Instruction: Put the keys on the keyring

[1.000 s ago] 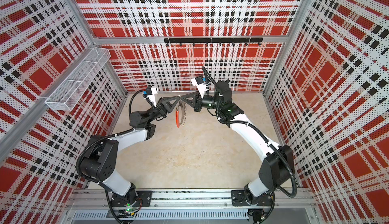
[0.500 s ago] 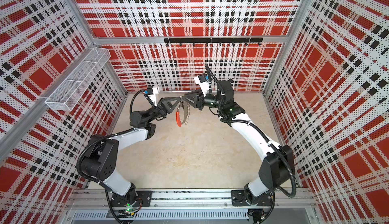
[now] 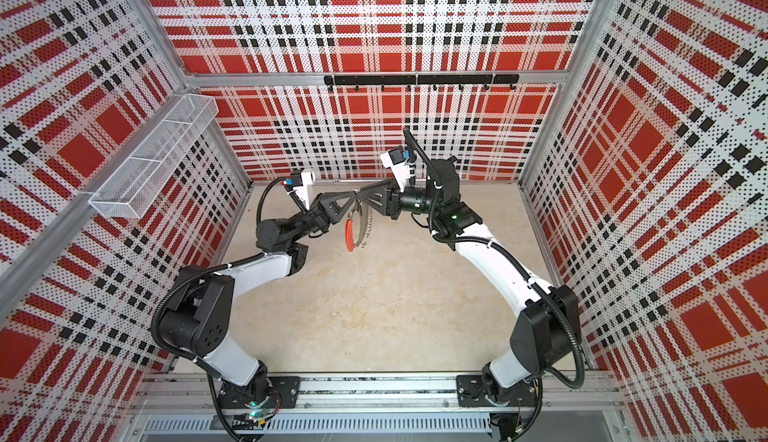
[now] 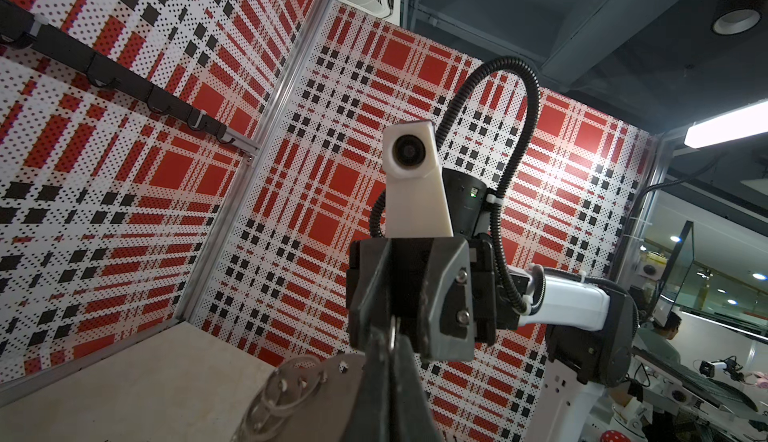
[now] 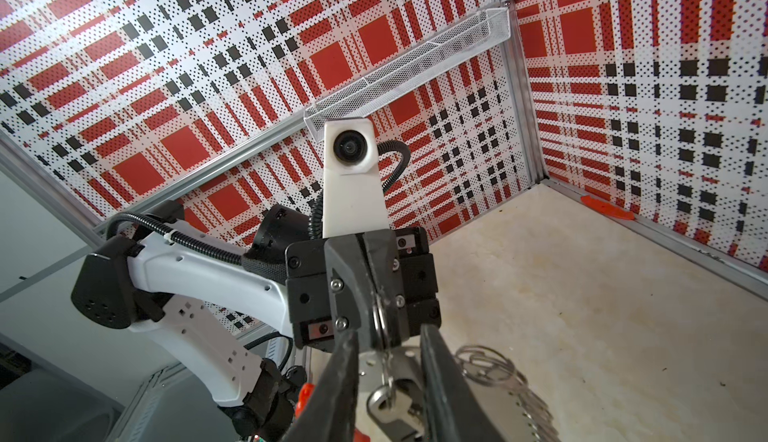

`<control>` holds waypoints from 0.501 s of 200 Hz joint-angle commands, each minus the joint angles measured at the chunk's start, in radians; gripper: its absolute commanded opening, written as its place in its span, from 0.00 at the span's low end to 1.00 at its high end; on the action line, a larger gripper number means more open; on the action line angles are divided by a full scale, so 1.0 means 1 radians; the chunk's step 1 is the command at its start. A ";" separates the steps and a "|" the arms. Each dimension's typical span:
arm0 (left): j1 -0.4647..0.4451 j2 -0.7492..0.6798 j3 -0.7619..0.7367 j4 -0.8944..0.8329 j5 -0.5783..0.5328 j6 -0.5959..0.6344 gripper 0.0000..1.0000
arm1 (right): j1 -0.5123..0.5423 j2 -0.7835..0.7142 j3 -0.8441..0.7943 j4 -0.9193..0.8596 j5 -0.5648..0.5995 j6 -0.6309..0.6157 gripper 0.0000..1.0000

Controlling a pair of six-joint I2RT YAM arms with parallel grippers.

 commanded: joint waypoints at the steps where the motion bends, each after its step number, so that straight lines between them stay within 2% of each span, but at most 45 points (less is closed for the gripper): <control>1: 0.003 -0.007 0.030 0.181 0.001 -0.004 0.00 | 0.009 0.015 0.017 0.024 -0.021 -0.004 0.22; 23: 0.001 -0.007 0.033 0.181 0.000 -0.004 0.00 | 0.013 0.016 0.016 0.024 -0.019 -0.005 0.11; 39: 0.000 -0.006 0.036 0.181 0.000 -0.006 0.00 | 0.014 0.017 0.018 0.027 -0.016 -0.004 0.00; 75: 0.001 -0.004 0.036 0.147 0.009 0.025 0.00 | 0.014 0.012 0.037 -0.019 0.000 -0.049 0.00; 81: 0.004 -0.009 0.031 0.118 0.017 0.053 0.08 | 0.014 0.011 0.045 -0.049 0.013 -0.077 0.00; 89: 0.012 -0.024 0.020 0.055 0.024 0.111 0.15 | 0.014 0.007 0.055 -0.097 0.044 -0.131 0.00; 100: 0.026 -0.062 0.001 -0.089 0.024 0.246 0.25 | 0.014 -0.003 0.060 -0.157 0.095 -0.215 0.00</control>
